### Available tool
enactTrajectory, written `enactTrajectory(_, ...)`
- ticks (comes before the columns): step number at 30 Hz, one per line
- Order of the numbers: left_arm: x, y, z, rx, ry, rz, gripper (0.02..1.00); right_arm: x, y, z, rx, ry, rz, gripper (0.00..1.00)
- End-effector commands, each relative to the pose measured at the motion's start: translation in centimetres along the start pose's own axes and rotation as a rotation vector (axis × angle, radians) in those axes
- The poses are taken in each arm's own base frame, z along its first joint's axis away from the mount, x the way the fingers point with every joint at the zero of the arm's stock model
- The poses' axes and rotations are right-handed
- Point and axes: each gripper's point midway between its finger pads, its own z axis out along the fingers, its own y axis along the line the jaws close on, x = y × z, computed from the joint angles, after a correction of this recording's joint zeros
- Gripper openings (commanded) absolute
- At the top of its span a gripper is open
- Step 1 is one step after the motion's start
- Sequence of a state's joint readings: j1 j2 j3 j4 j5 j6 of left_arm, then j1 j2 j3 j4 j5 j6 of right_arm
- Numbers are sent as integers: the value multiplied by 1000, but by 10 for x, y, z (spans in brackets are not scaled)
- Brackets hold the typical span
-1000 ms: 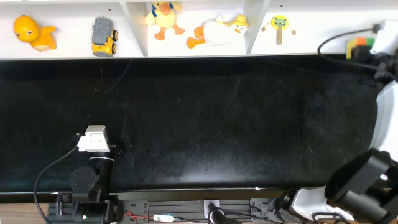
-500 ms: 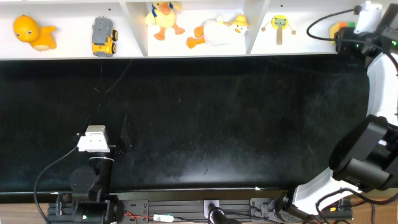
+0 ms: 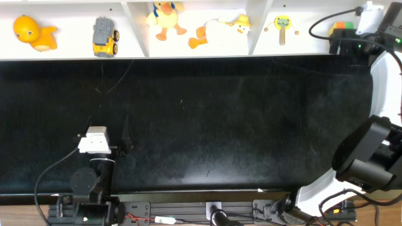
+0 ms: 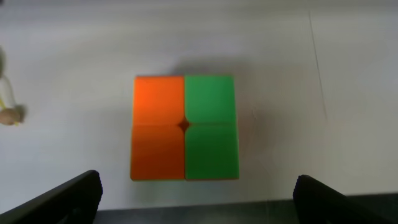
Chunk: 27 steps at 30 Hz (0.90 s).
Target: Store Toys
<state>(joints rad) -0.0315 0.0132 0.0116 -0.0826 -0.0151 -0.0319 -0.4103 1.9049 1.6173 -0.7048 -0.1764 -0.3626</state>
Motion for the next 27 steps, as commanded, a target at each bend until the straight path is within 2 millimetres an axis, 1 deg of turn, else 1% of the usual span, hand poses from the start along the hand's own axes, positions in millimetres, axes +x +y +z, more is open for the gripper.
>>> enactTrajectory(1, 0, -2, 0, 9, -5, -22, 996, 7, -2, -18, 95, 0, -21, 998)
enactTrajectory(5, 0, -2, 0, 9, -5, -22, 996, 49, 0, -27, 145, 3, -15, 996)
enactTrajectory(7, 0, -2, 0, 9, -5, -22, 996, 71, 3, -36, 162, -21, -10, 996)
enactTrajectory(10, 0, -2, 0, 9, -5, -22, 996, 96, 13, -50, 178, -82, 33, 998)
enactTrajectory(12, 0, -2, 0, 9, -5, -22, 996, 108, 29, -56, 175, -115, 61, 996)
enactTrajectory(14, 0, -2, 0, 9, -5, -22, 996, 117, 52, -61, 163, -149, 86, 996)
enactTrajectory(16, 0, -2, 0, 9, -5, -22, 996, 126, 85, -66, 123, -193, 45, 996)
enactTrajectory(19, 0, -2, 0, 9, -5, -22, 996, 135, 114, -75, 111, -296, -16, 993)
enactTrajectory(22, 0, -2, 0, 9, -5, -22, 996, 145, 128, -87, 85, -441, -11, 993)
enactTrajectory(25, 0, -2, 0, 9, -5, -22, 998, 155, 143, -102, 0, -588, -27, 993)
enactTrajectory(27, 0, -2, 0, 9, -5, -22, 996, 164, 154, -110, -57, -641, -45, 996)
